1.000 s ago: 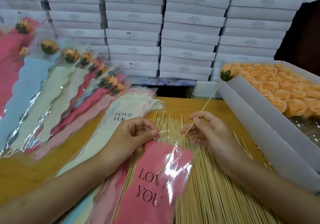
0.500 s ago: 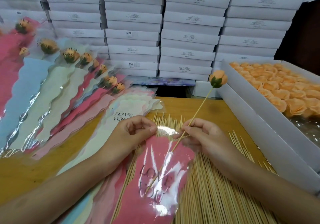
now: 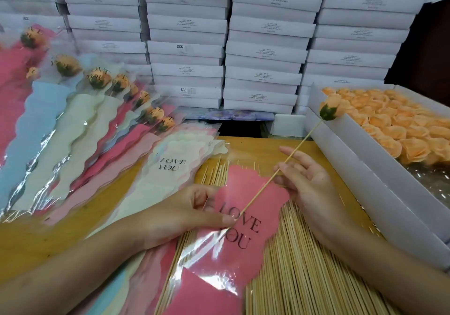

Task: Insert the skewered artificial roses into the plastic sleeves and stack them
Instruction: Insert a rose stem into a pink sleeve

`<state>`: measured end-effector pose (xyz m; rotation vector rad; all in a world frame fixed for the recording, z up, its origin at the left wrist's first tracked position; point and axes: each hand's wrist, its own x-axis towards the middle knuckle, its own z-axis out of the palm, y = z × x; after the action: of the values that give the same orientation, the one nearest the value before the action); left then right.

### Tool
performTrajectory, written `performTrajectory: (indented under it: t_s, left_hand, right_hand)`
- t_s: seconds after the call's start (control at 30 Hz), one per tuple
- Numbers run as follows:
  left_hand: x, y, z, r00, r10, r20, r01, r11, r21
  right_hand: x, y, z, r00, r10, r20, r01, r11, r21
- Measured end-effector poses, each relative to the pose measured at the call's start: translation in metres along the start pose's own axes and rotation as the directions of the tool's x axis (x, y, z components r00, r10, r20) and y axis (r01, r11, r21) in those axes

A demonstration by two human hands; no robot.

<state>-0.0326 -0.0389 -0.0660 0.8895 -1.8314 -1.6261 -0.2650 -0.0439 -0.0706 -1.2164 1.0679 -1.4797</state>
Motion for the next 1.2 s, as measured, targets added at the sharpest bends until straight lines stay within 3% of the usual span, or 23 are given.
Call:
performTrajectory:
  t_s: [0.17,0.37,0.63,0.73,0.87,1.03,1.2]
  left_hand:
    - [-0.002,0.007,0.003,0.994,0.007,0.106,-0.006,1.000,-0.007]
    - [-0.001,0.006,0.005,0.994,0.033,0.109,-0.030,0.999,-0.023]
    - [-0.002,0.004,0.005,0.993,0.066,0.095,-0.066,0.998,-0.006]
    - [-0.003,0.008,0.007,0.986,0.055,0.158,-0.063,0.997,0.045]
    - [-0.004,0.006,0.006,0.992,0.025,0.127,-0.033,0.997,0.068]
    - [-0.004,0.004,0.005,0.998,-0.012,0.068,0.010,0.999,0.039]
    - [-0.008,0.012,0.008,0.993,-0.028,0.111,0.028,1.000,0.004]
  right_hand:
    - [0.000,0.001,-0.003,1.000,0.007,0.015,-0.007,0.999,-0.032]
    - [-0.003,0.002,-0.001,0.995,0.043,0.085,-0.036,0.996,-0.085]
    - [-0.004,0.002,-0.003,0.982,0.070,0.178,-0.068,0.998,-0.014]
    - [-0.004,0.001,-0.002,0.980,0.060,0.188,-0.052,0.997,-0.048]
    - [-0.006,0.001,-0.001,0.975,0.013,0.221,0.006,0.996,-0.086]
    - [-0.004,0.001,0.002,0.995,-0.044,0.088,0.056,0.989,-0.136]
    - [0.003,-0.001,-0.004,0.988,-0.141,-0.070,0.128,0.979,-0.159]
